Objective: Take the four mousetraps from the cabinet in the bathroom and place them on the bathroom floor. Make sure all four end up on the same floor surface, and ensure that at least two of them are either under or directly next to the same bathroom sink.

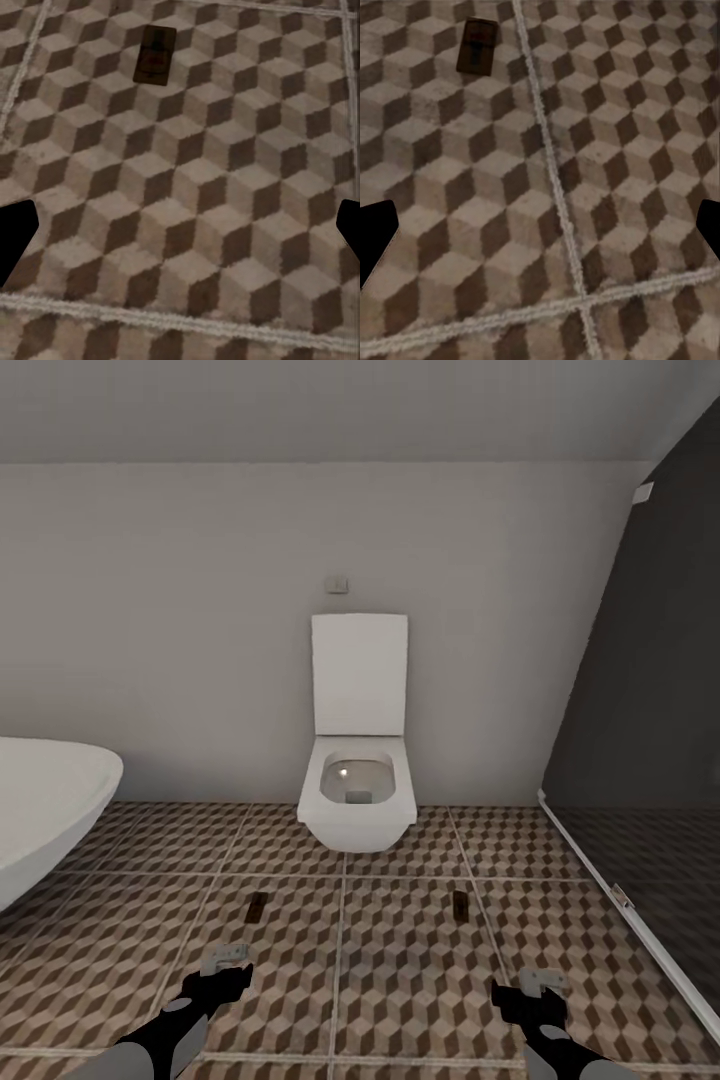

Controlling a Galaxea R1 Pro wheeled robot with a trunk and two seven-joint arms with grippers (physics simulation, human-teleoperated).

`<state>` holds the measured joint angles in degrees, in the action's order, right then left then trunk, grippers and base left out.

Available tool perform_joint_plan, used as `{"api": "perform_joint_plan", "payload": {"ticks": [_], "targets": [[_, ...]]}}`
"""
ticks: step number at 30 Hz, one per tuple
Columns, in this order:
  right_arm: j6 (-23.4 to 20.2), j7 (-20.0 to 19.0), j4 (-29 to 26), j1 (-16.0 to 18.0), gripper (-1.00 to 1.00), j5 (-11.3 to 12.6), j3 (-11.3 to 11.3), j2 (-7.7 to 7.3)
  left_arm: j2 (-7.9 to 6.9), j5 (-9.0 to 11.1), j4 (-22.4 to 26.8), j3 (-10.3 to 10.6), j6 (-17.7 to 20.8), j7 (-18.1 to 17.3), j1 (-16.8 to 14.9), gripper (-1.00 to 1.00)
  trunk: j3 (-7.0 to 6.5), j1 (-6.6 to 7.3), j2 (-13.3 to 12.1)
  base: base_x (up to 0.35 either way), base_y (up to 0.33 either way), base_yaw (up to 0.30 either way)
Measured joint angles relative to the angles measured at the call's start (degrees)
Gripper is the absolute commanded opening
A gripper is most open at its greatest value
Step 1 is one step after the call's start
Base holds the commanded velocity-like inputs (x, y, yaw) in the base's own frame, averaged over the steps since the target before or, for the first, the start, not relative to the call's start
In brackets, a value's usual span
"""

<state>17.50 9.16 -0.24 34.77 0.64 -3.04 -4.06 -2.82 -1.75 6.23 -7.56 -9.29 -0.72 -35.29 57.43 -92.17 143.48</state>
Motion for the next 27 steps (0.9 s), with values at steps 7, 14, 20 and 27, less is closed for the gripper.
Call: {"api": "perform_joint_plan", "payload": {"ticks": [7, 14, 20, 27], "targets": [[0.21, 0.15, -0.05, 0.00, 1.00, 0.06, -0.01, -0.02, 0.00, 0.00, 0.00, 0.00, 0.00, 0.00, 0.00, 1.00, -1.55, 0.18, -0.09, 0.000, 0.000, 0.000], [0.14, 0.26, -0.02, 0.00, 1.00, 0.15, -0.01, 0.10, 0.00, 0.05, 0.00, 0.00, 0.00, 0.00, 0.00, 1.00, -3.10, 0.36, -0.19, 0.000, 0.000, 0.000], [0.03, 0.25, 0.12, -0.02, 1.00, 0.22, -0.01, 0.23, 0.00, 0.03, 0.00, 0.00, 0.00, 0.00, 0.00, 1.00, -4.40, 0.70, -0.65, 0.000, 0.000, 0.000], [-0.15, 0.05, 0.19, -0.11, 1.00, 0.23, -0.02, 0.23, 0.00, 0.03, -0.06, 0.00, 0.03, 0.00, 0.00, 1.00, -5.65, 2.24, -3.45, 0.000, 0.000, 0.000]]}}
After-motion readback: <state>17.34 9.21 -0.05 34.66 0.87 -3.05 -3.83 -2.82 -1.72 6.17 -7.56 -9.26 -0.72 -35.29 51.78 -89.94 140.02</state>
